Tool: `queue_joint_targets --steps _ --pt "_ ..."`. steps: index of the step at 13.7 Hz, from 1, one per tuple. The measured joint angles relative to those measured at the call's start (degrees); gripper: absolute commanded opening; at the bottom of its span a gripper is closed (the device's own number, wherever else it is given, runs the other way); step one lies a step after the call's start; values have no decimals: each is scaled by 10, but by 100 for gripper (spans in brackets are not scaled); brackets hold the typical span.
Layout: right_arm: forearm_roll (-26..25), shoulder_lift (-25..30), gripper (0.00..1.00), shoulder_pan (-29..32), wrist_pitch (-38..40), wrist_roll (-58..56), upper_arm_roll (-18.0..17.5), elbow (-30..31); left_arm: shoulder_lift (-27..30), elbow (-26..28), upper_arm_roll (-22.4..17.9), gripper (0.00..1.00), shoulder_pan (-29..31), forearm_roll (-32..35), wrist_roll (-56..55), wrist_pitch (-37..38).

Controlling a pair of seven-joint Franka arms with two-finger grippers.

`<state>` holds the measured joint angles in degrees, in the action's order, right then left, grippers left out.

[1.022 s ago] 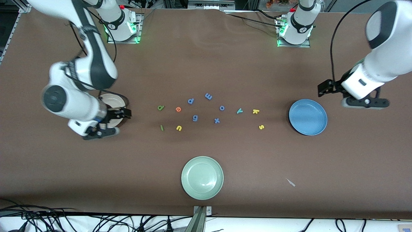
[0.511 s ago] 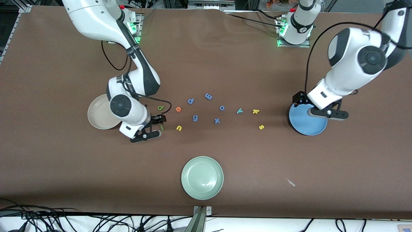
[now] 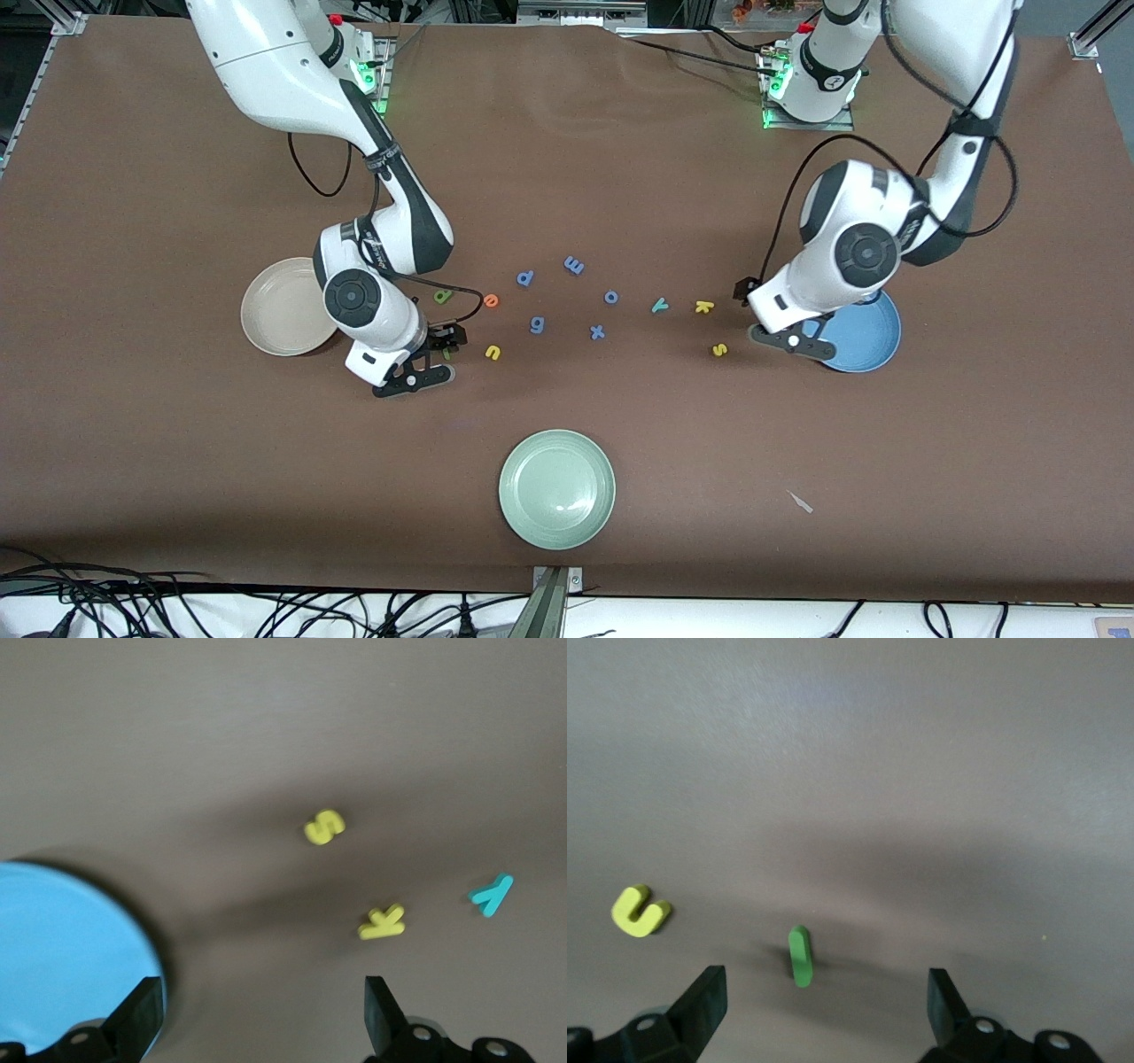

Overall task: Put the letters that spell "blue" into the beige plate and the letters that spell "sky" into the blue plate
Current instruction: 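Reach the right gripper to the green l while the left gripper reaches the yellow k, then grasp the green l with the right gripper while the left gripper grasps the k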

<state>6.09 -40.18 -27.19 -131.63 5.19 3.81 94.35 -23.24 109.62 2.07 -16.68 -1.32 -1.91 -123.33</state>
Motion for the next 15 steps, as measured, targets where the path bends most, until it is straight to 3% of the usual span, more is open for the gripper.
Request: queue_joint_targets --steps 3,5,7,8,10,12,15 --pt "0 -13 96 -8 -6 0 -1 0 -34 -3 0 98 -21 -29 -3 -49" --pt "0 -17 73 -17 -7 4 -1 2 -56 -3 0 98 -28 -49 -3 -71" --pt "0 -18 35 -24 -7 5 -1 8 -71 -3 0 94 -33 -54 -3 -77" --pt "0 -19 21 -27 -7 5 0 9 -76 -1 0 93 -37 -54 -3 -77" --pt "0 -16 3 -27 -7 5 1 9 -83 5 1 91 -45 -54 -3 -82" --pt "0 -14 1 -27 -8 5 2 9 -83 16 1 89 -49 -54 -7 -93" --pt "0 -14 0 -27 -10 6 3 9 -83 39 2 70 -56 -54 -24 -124"
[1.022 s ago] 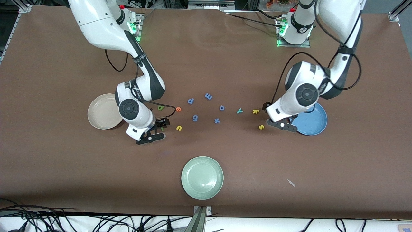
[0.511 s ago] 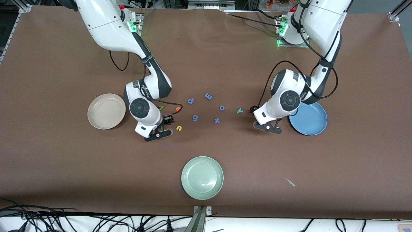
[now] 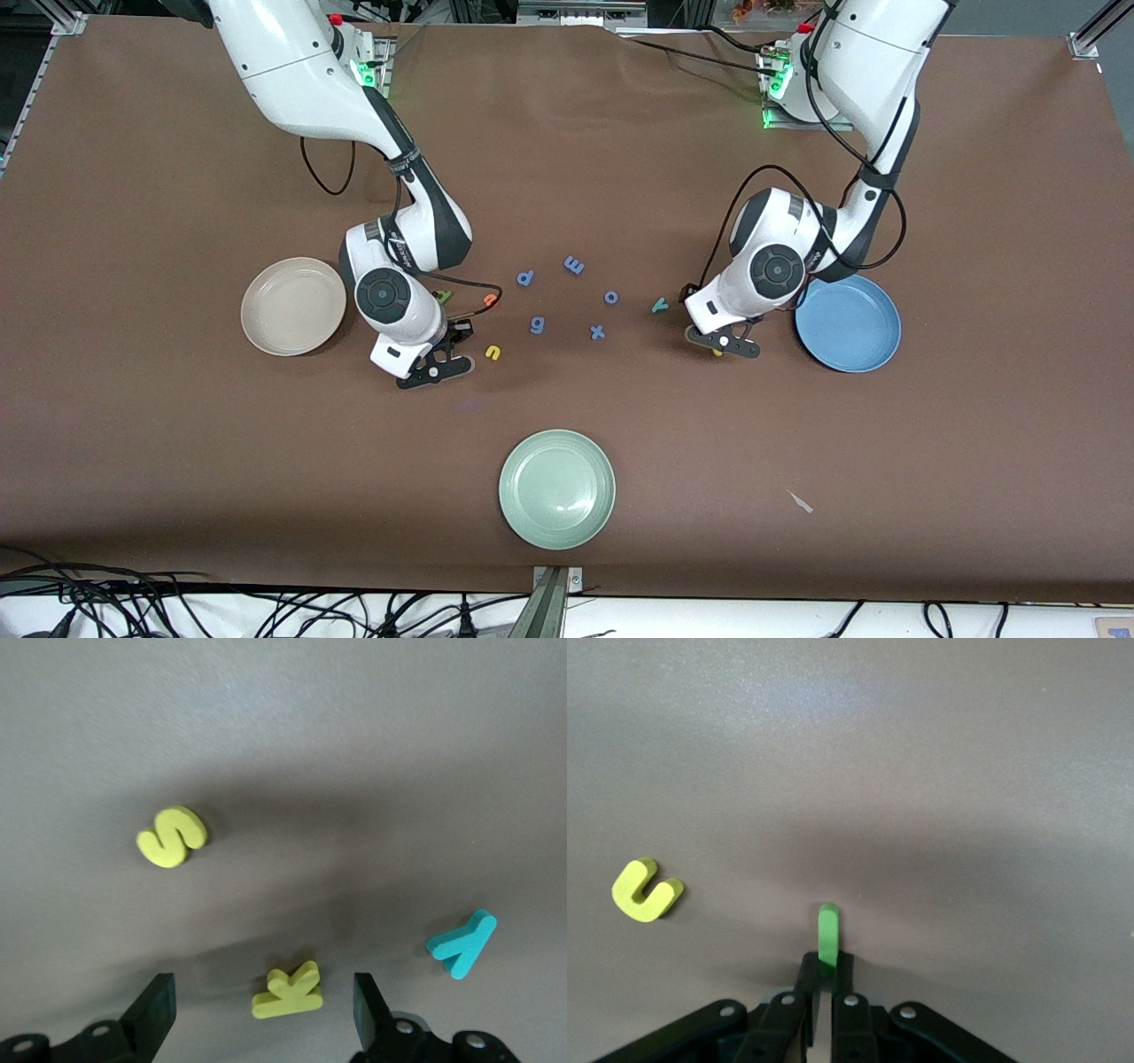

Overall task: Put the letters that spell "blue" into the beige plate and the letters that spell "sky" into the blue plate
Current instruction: 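Grasp the green l with the right gripper while the left gripper grasps the k, then drop the l on the beige plate while the left gripper drops k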

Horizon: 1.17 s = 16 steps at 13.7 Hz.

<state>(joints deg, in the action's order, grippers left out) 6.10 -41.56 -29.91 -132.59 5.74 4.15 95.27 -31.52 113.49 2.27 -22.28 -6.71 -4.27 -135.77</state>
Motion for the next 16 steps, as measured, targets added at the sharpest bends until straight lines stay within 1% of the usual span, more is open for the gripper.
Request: queue_joint_targets --steps 1,5,6,7,9,10,12,13,14,16 --pt "0 0 0 0 0 2 0 0 0 9 0 63 -3 0 -2 -12" --pt "0 3 0 0 -8 26 3 -5 2 16 -1 18 -5 0 -5 -20" --pt "0 8 0 1 2 28 9 -8 3 16 -2 8 -5 0 -5 -20" --pt "0 18 0 2 24 28 19 -10 5 16 -2 0 -5 0 -5 -19" --pt "0 48 0 6 84 24 45 -7 9 16 -2 0 -5 0 -5 -19" --pt "0 66 0 7 99 23 58 2 11 16 -2 0 -3 0 -5 -18" --pt "-8 105 0 8 104 23 86 46 25 16 -6 1 8 0 -5 -13" --pt "-13 124 0 8 101 21 100 76 38 15 -7 4 23 0 -2 -3" --pt "-17 139 0 9 97 15 114 105 54 15 -8 4 45 0 13 17" --pt "-19 156 0 10 95 5 142 145 85 15 -10 3 110 0 93 58"
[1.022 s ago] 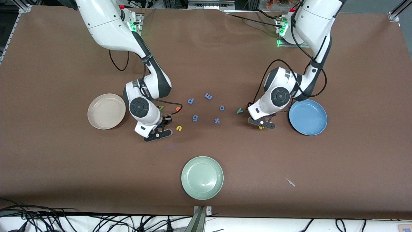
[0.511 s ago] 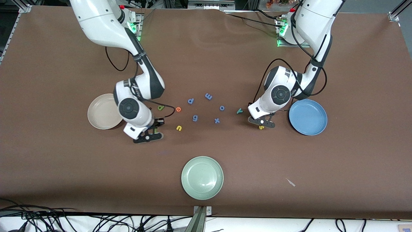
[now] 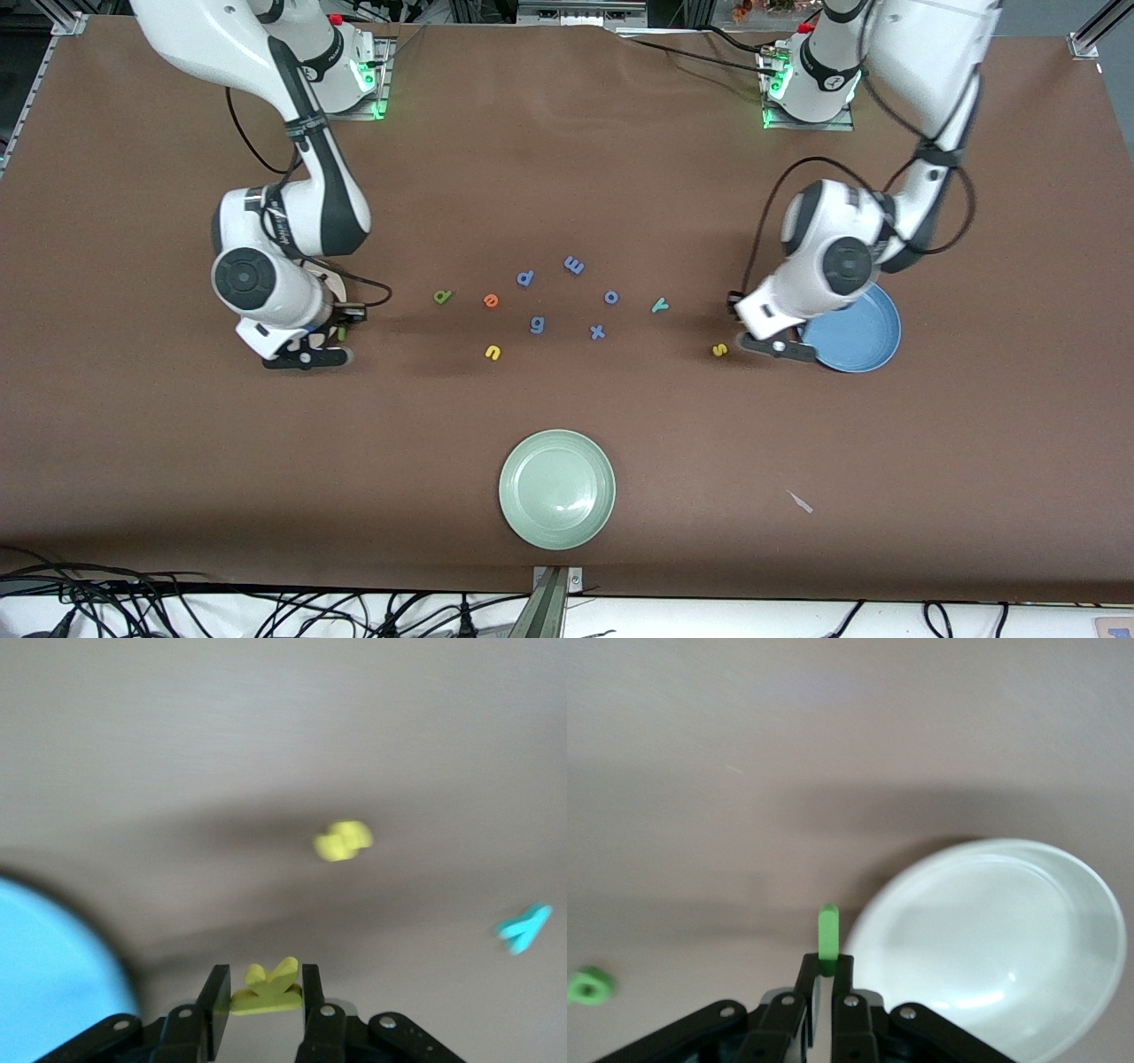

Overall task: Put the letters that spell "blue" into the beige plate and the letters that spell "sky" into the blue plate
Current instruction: 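Drop the l on the beige plate while the left gripper drops k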

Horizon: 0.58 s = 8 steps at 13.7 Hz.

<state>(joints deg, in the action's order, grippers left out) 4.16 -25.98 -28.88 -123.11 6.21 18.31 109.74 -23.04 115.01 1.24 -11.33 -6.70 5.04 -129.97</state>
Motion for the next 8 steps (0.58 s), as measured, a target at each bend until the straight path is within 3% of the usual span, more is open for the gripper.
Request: queue_joint_targets --steps 1,2,3,4,5,8 --pt "0 1 0 1 0 -2 10 11 8 1 -1 5 40 0 64 8" --pt "0 0 0 2 0 -2 18 20 9 4 -2 21 79 0 130 10" --pt "0 -1 8 2 1 -2 24 26 5 8 -3 43 109 0 175 9" --pt "0 -4 66 2 2 -2 30 31 0 10 -3 62 128 0 201 8" --pt "0 -8 100 2 4 -2 35 33 -7 11 -3 64 134 0 212 5" --pt "0 -9 100 0 6 6 37 32 -13 11 8 65 123 0 212 -2"
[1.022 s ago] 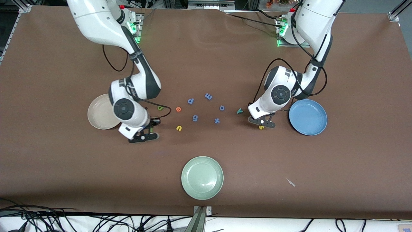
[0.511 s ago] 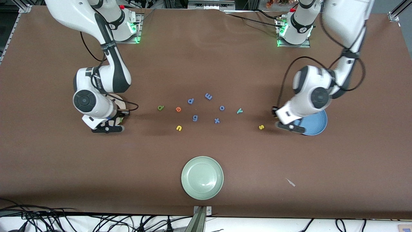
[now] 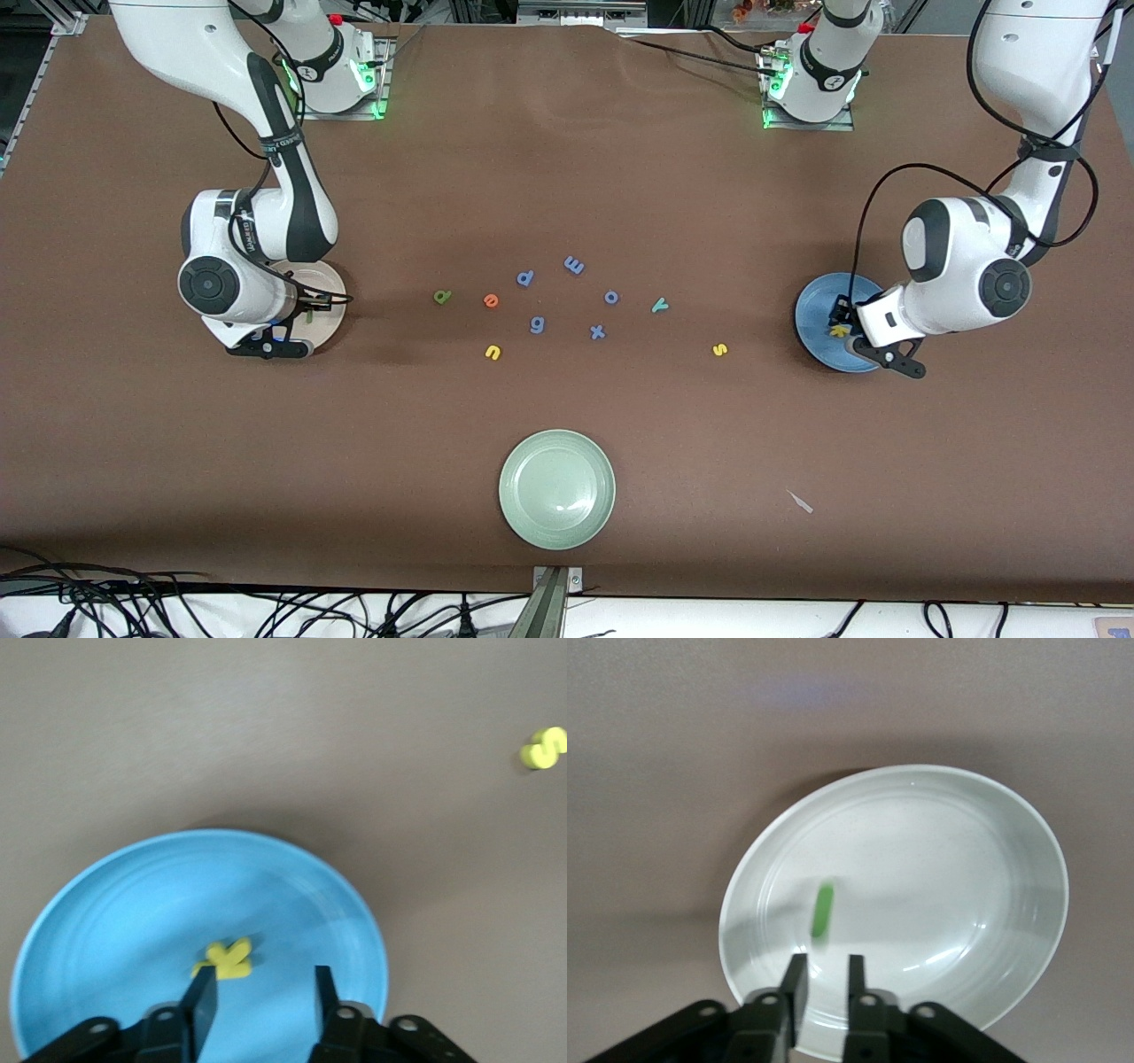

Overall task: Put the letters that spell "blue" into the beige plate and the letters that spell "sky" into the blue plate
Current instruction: 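Drop the l on the beige plate while the left gripper drops k, then grasp the green p with the right gripper while the left gripper grasps the yellow s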

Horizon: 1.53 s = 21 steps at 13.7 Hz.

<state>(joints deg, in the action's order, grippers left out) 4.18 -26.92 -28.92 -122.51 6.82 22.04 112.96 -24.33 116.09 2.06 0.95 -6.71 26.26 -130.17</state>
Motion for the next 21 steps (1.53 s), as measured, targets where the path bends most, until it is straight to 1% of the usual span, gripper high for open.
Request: queue_joint_targets --steps 2,3,5,6,7,9,10,11,12,14,16,17,20,21 --pt "1 3 100 -7 3 49 -6 -7 -1 0 3 65 -12 -6 -3 -1" --pt "2 3 100 -14 3 89 -13 -13 -4 -1 4 65 -25 -31 -13 -2" --pt "5 4 100 -37 -6 190 -28 -22 -18 -10 6 65 -69 -77 -63 -30" --pt "9 3 100 -52 -19 245 -35 -22 -31 -21 7 65 -96 -82 -96 -55" --pt "23 2 100 -66 -32 294 -40 -22 -47 -34 8 65 -123 -83 -128 -75" --pt "88 -1 100 -81 -48 352 -51 -22 -78 -59 9 65 -160 -84 -179 -93" --pt "112 -1 100 -84 -53 368 -54 -22 -89 -67 9 65 -167 -84 -191 -94" --pt "124 -1 100 -84 -60 388 -56 -21 -96 -72 8 65 -168 -84 -194 -94" --pt "130 -1 100 -84 -75 409 -59 -17 -99 -75 8 60 -168 -84 -194 -94" --pt "133 0 100 -85 -139 461 -82 7 -100 -76 7 51 -168 -84 -194 -94" --pt "133 0 100 -89 -216 502 -114 50 -102 -76 7 50 -168 -84 -194 -96" --pt "133 0 100 -91 -237 513 -124 68 -104 -76 7 50 -169 -84 -194 -103" --pt "133 5 99 -93 -252 517 -128 96 -111 -77 6 51 -175 -84 -194 -118" --pt "133 6 93 -92 -254 516 -128 101 -111 -77 5 49 -176 -84 -194 -118"
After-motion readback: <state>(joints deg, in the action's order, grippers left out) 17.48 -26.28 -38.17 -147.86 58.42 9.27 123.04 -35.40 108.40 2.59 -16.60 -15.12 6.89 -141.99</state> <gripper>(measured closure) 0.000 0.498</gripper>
